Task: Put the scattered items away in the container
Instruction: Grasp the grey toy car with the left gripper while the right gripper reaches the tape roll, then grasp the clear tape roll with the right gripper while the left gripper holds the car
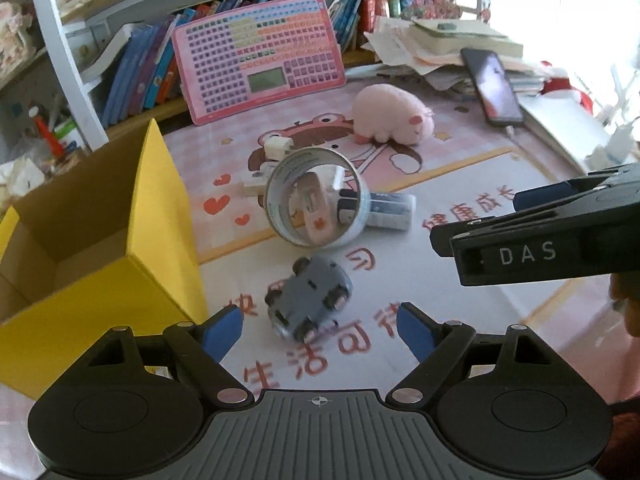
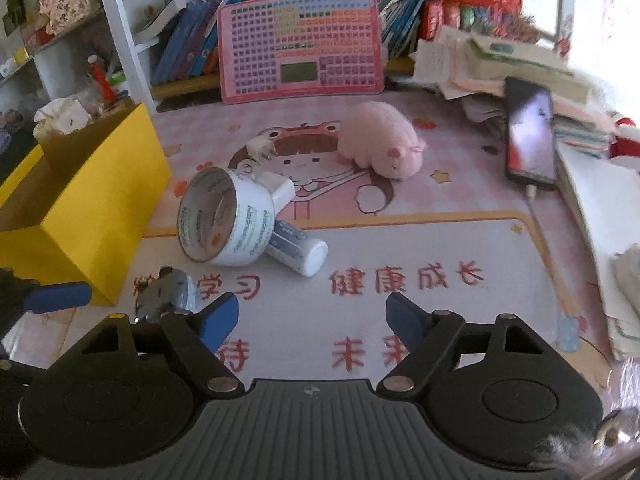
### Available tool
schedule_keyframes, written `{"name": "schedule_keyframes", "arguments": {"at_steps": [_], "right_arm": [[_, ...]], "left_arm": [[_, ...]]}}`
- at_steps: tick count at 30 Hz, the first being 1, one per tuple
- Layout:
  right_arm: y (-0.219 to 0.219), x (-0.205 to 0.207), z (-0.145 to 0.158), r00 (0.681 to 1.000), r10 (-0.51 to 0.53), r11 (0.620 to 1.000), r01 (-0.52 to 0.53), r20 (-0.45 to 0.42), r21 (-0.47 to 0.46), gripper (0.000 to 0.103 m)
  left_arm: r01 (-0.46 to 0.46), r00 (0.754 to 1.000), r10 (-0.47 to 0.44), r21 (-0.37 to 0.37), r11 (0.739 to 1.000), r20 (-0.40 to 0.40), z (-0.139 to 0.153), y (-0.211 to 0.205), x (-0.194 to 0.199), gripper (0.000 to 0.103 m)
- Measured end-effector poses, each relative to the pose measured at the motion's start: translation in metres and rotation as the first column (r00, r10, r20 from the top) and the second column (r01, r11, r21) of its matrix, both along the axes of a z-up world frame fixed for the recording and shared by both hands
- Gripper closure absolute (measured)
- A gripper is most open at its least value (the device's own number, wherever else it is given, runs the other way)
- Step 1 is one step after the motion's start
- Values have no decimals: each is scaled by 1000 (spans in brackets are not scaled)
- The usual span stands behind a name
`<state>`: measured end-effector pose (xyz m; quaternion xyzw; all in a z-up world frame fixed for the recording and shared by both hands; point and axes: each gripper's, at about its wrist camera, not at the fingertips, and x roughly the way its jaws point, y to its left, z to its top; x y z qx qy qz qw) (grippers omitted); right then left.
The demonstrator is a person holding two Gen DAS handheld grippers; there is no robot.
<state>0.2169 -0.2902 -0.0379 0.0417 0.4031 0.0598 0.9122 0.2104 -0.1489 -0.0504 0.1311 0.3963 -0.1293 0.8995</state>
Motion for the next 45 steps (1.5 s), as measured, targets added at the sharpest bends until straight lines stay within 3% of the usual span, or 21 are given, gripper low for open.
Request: {"name": "schedule_keyframes", "arguments": {"at_steps": [8,12,18,25,29,32,36,45], "right_arm": [[1,43,-8,994,111,991,-111,-1,77,22],[8,62,-9,986,167,980,-167,11,107,26],[13,87,-16,980,199,972,-196,-7,133,32],[8,97,-27,982,186,969,-175,-47,173,53],[5,97,-25,979,202,956,-191,-26,223,80],[2,98,-23,981,193,954,-184,-14,235,90],[-6,97,-22,984,179,939,-170,-1,298,95],[-8,83,-12,985,167,935,-169,33,313,97]], "left_arm": [[-38,999,39,42,998,-36,-14,-5,32,17],[-43,997,46,45,998,-64,-20,-7,44,30],[-47,995,50,35,998,-87,-28,-8,53,38],[-74,992,75,11,997,-103,-32,-7,56,42],[-92,991,85,-57,994,-107,-27,-1,53,42],[-97,993,91,-68,993,-81,-21,-1,49,43],[-100,994,95,-82,992,-60,-13,-2,39,43],[-111,993,108,-86,990,-38,-4,0,28,43]]}}
